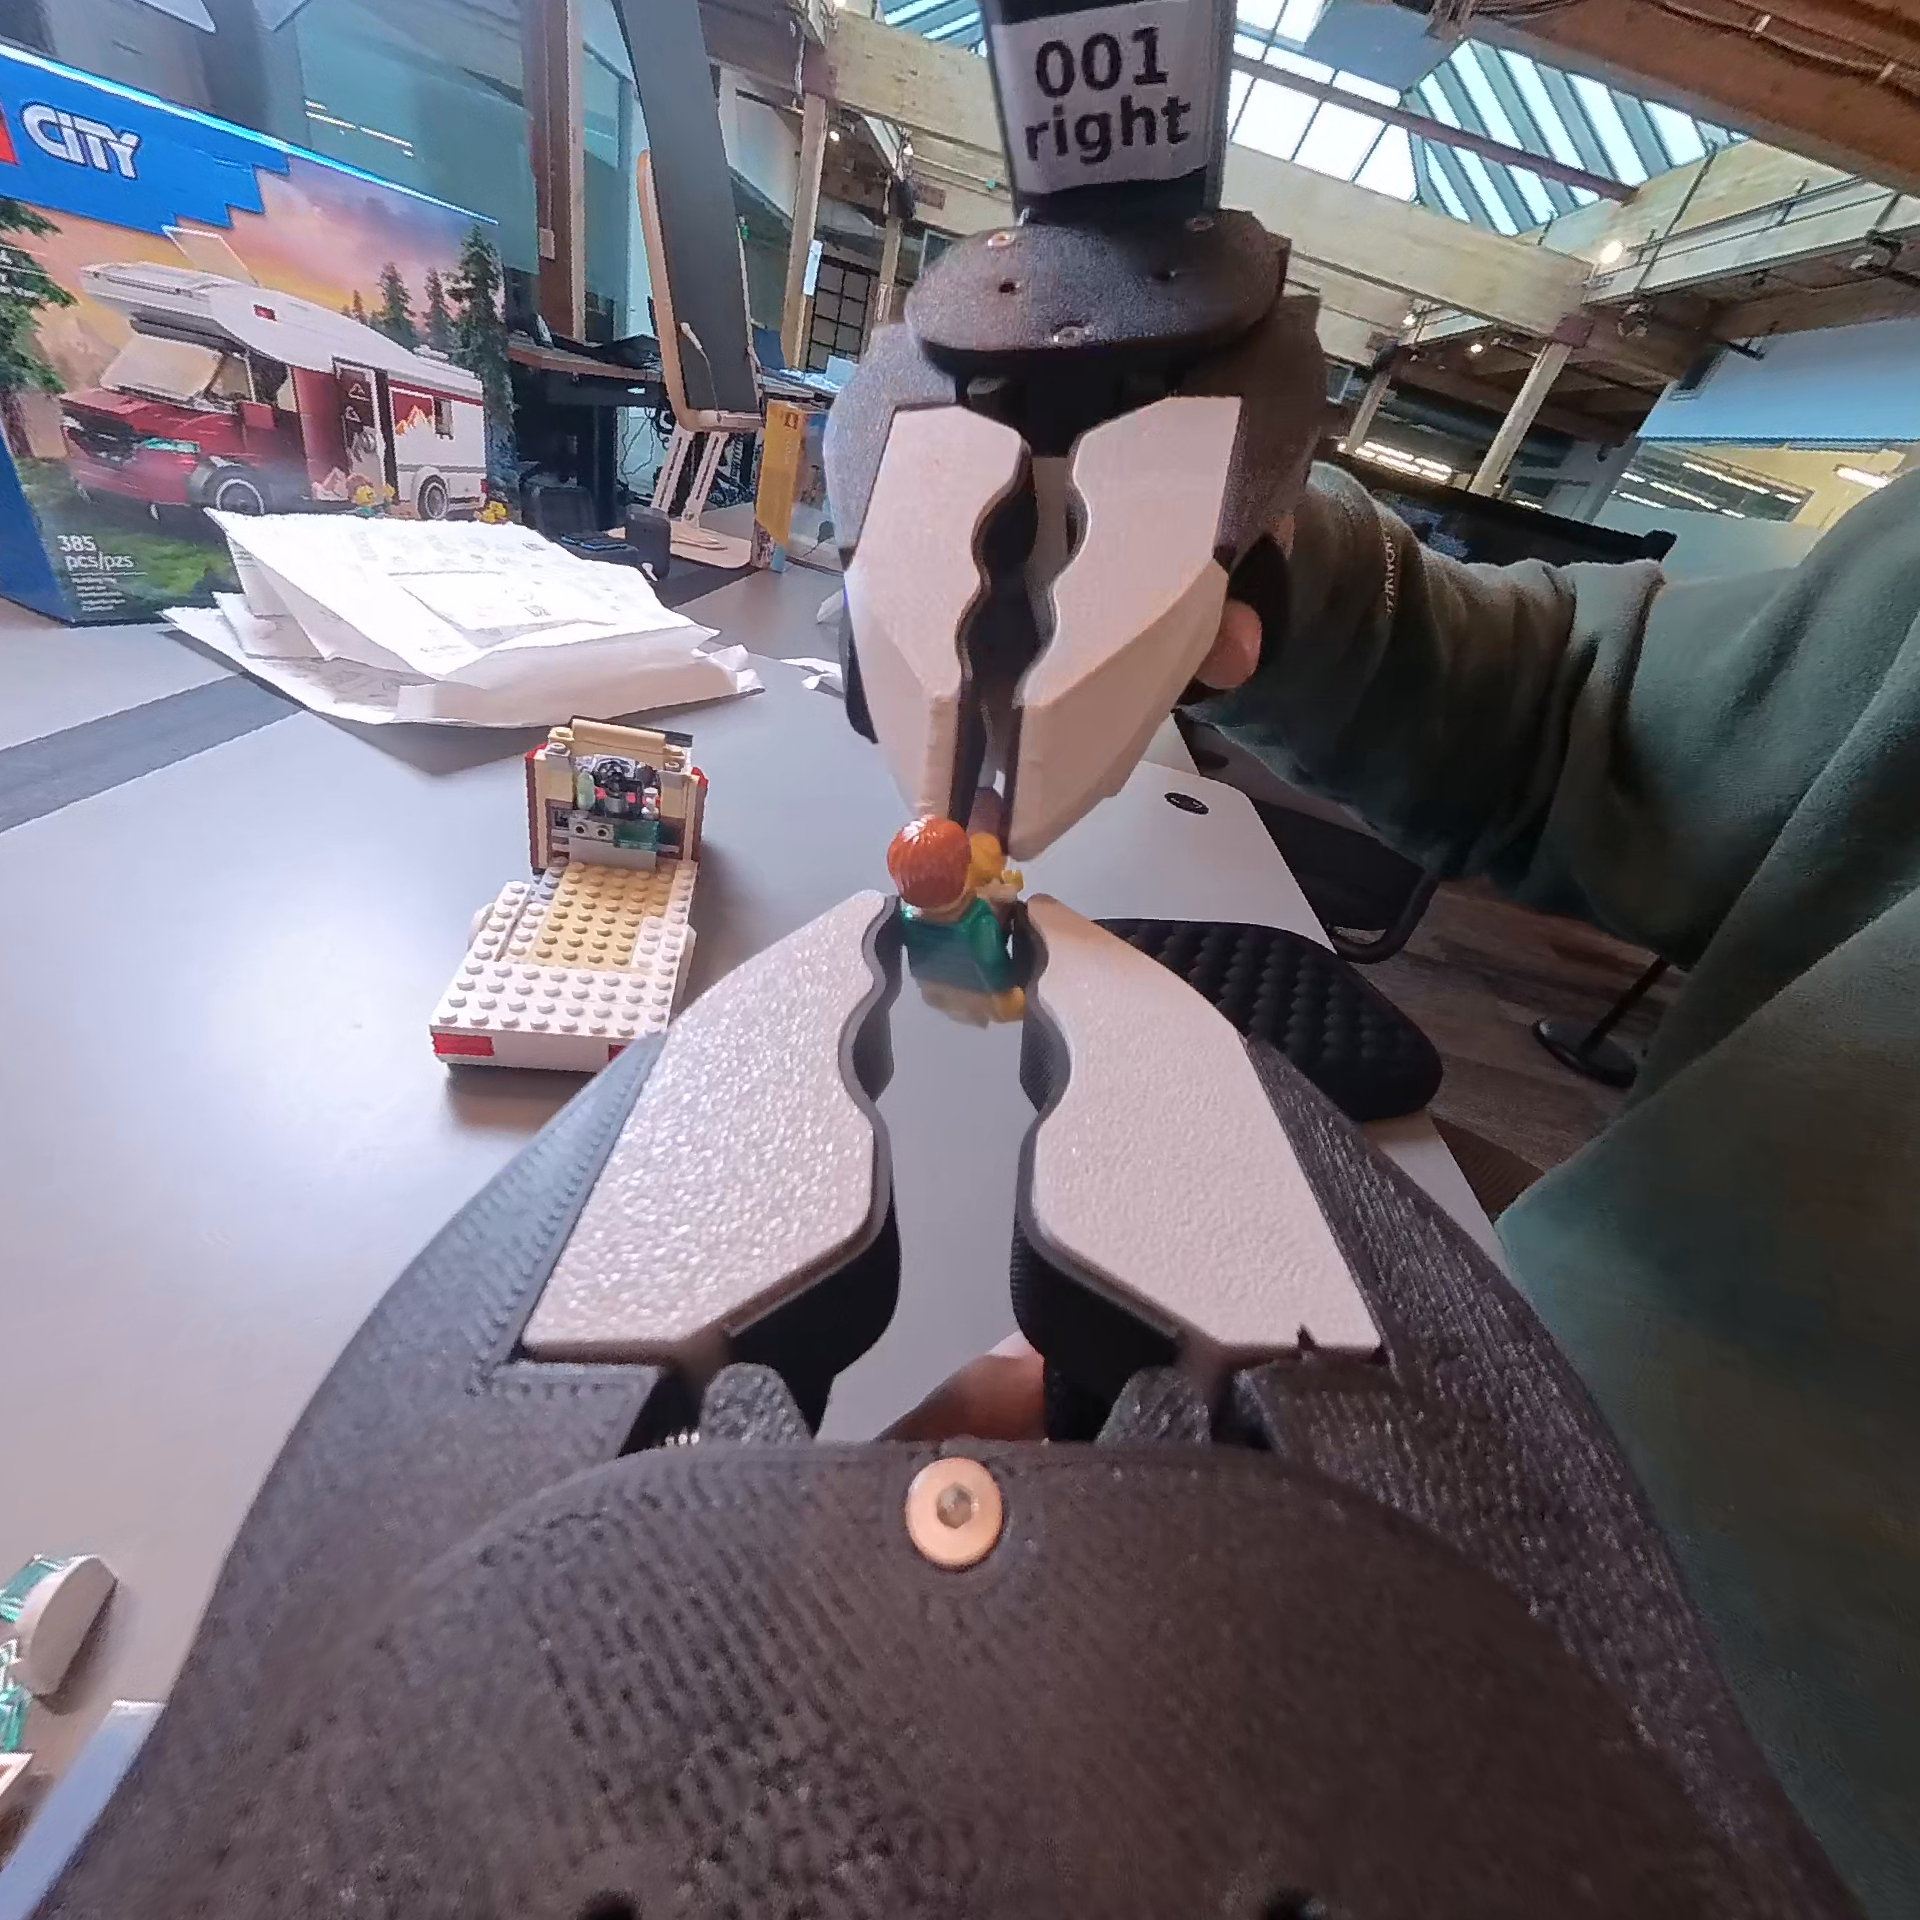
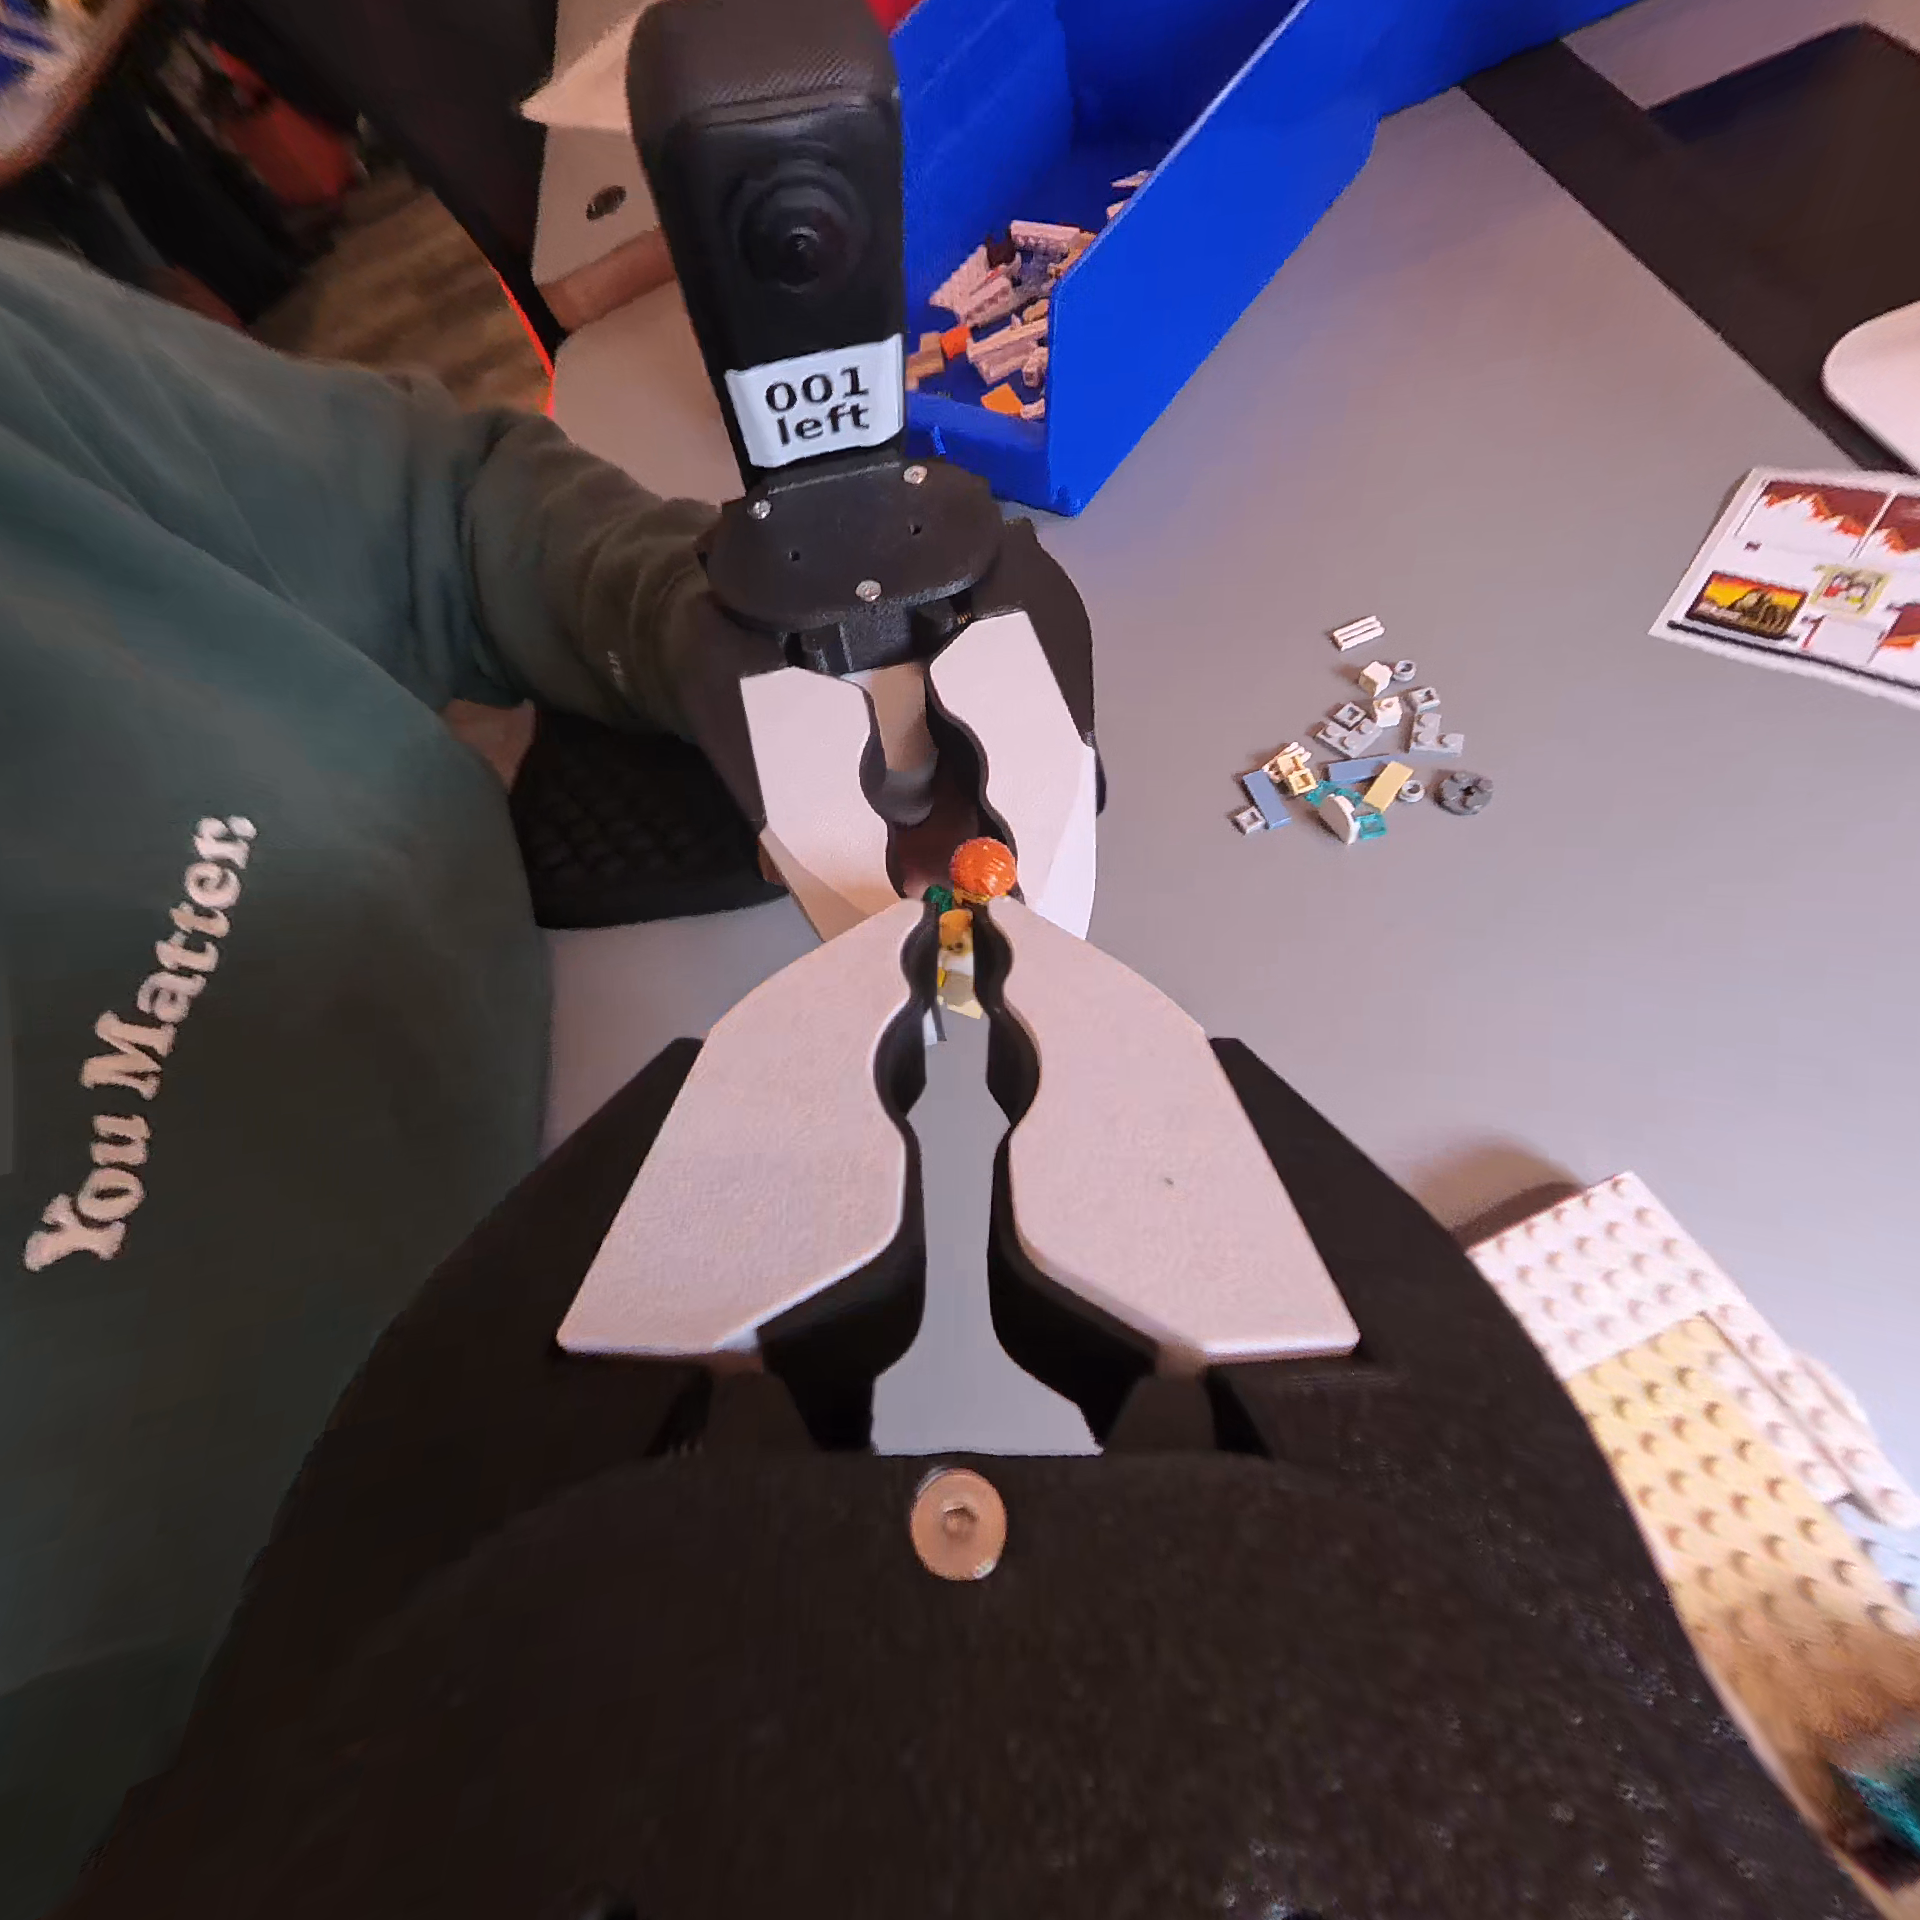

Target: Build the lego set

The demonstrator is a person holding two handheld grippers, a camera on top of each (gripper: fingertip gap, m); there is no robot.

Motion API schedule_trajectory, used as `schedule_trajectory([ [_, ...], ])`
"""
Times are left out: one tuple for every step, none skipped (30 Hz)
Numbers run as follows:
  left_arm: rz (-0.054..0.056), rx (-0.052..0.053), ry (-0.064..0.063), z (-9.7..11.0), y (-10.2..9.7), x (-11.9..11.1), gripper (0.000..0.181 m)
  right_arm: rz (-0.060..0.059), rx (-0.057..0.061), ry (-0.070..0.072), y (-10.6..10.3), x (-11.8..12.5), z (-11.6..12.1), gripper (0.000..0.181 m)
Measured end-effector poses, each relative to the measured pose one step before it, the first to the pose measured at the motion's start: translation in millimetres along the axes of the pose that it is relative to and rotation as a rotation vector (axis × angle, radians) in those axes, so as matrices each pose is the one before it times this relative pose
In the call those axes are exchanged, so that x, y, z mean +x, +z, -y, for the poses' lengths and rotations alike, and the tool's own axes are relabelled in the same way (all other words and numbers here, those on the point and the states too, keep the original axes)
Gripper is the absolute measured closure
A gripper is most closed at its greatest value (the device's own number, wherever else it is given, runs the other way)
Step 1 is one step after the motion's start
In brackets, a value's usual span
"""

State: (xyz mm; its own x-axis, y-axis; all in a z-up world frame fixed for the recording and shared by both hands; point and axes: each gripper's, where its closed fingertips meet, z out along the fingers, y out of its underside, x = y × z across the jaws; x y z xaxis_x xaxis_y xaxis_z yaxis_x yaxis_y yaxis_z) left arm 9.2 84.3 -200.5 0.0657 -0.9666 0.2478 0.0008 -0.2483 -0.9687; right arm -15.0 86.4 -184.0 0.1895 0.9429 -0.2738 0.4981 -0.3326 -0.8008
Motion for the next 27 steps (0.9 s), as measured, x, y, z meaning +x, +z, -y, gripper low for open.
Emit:
schedule_trajectory([
  [0.0008, -0.0005, 0.0026, -0.04, -0.06, 0.02, 0.161, 0.0116, 0.0135, 0.0391, -0.66, 0.84, 0.66, 0.176],
  [0.0007, -0.0008, 0.0023, -0.05, 0.13, -0.03, 0.161, 0.0127, 0.0099, 0.0344, -0.41, 0.48, 0.18, 0.176],
  [0.0005, -0.0009, 0.0012, -0.16, 0.02, 0.05, 0.161, 0.0107, 0.0079, 0.0287, -0.21, 0.39, -0.14, 0.176],
  [0.0020, -0.0014, 0.0029, -0.35, 0.08, -0.18, 0.161, 0.0085, 0.0059, 0.0288, -0.09, 0.48, -0.32, 0.176],
  [0.0012, -0.0009, 0.0022, -0.36, 0.02, -0.17, 0.161, 0.0084, 0.0052, 0.0296, 0.08, 0.39, -0.18, 0.176],
  [0.0015, -0.0003, 0.0006, -0.07, 0.07, -0.14, 0.161, 0.0064, 0.0057, 0.0288, -0.05, 0.63, -0.03, 0.176],
  [0.0024, -0.0009, 0.0020, -0.14, -0.07, -0.36, 0.161, 0.0059, 0.0060, 0.0291, -0.15, 0.60, 0.27, 0.176],
  [0.0012, 0.0007, 0.0016, 0.14, -0.07, -0.06, 0.161, 0.0064, 0.0053, 0.0241, 0.01, 0.45, 0.26, 0.176],
  [0.0034, -0.0031, 0.0044, -0.42, 0.04, -0.23, 0.161, 0.0022, 0.0036, 0.0220, -0.17, 0.84, 0.01, 0.178],
  [0.0010, -0.0042, 0.0091, -0.91, 0.41, 0.43, 0.161, -0.0023, 0.0041, 0.0183, -0.27, 1.47, 0.29, 0.181],
  [-0.0026, 0.0008, 0.0070, 0.32, 0.31, 1.66, 0.161, -0.0060, 0.0009, 0.0129, -0.31, 2.17, -0.37, 0.181],
  [0.0127, -0.0028, 0.0159, -0.06, 0.18, -0.23, 0.161, 0.0122, 0.0020, 0.0066, -0.14, -0.66, -0.28, 0.181],
  [0.0130, -0.0089, 0.0199, -0.89, 0.31, -0.53, 0.161, 0.0166, -0.0014, 0.0055, -0.03, -2.04, -0.85, 0.181],
  [0.0007, -0.0080, 0.0061, -1.06, 0.24, 0.37, 0.161, -0.0034, -0.0037, 0.0000, 0.02, 0.16, -1.08, 0.181],
  [-0.0023, -0.0008, -0.0036, -0.51, 0.12, -0.02, 0.161, -0.0122, -0.0019, -0.0041, -0.30, 1.32, -0.50, 0.181],
  [-0.0015, 0.0009, -0.0042, -0.07, 0.04, -0.15, 0.161, -0.0042, -0.0003, -0.0013, -0.42, 0.46, 0.00, 0.181],
  [-0.0010, 0.0008, -0.0019, 0.28, -0.01, -0.12, 0.161, 0.0008, 0.0015, 0.0001, -0.39, 0.04, 0.13, 0.181],
  [-0.0006, -0.0006, -0.0024, 0.08, -0.11, -0.14, 0.161, 0.0006, 0.0016, -0.0053, -0.46, 0.03, 0.05, 0.181],
  [-0.0014, 0.0002, -0.0033, -0.10, -0.04, -0.02, 0.161, 0.0001, 0.0008, -0.0113, -0.32, -0.31, -0.26, 0.181],
  [-0.0038, 0.0011, -0.0042, -0.02, 0.00, 0.55, 0.161, 0.0037, 0.0013, -0.0154, -0.28, -1.16, -0.12, 0.181],
  [-0.0031, 0.0014, -0.0044, 0.37, -0.07, 0.22, 0.161, 0.0073, 0.0013, -0.0202, 0.02, -2.01, -0.43, 0.181],
  [-0.0016, -0.0006, -0.0019, 0.00, -0.11, -0.06, 0.161, -0.0017, 0.0000, -0.0204, -0.06, -0.92, -0.59, 0.180],
  [-0.0020, 0.0002, -0.0017, -0.09, -0.04, -0.06, 0.161, -0.0062, 0.0001, -0.0185, -0.34, 0.00, -0.37, 0.180],
  [-0.0044, 0.0040, -0.0038, 0.67, -0.10, 0.53, 0.161, -0.0039, 0.0026, -0.0129, -0.55, 0.06, 0.25, 0.179],
  [-0.0027, 0.0007, -0.0016, 0.31, -0.05, 0.40, 0.161, -0.0017, 0.0021, -0.0029, -0.61, 0.36, 0.18, 0.179],
  [0.0006, -0.0012, 0.0029, -0.12, 0.09, 0.04, 0.161, -0.0012, -0.0001, 0.0042, -0.56, 0.70, -0.09, 0.179],
  [-0.0020, 0.0004, 0.0004, -0.07, 0.12, 0.32, 0.161, -0.0009, 0.0015, 0.0051, -0.44, 0.88, 0.04, 0.179],
])
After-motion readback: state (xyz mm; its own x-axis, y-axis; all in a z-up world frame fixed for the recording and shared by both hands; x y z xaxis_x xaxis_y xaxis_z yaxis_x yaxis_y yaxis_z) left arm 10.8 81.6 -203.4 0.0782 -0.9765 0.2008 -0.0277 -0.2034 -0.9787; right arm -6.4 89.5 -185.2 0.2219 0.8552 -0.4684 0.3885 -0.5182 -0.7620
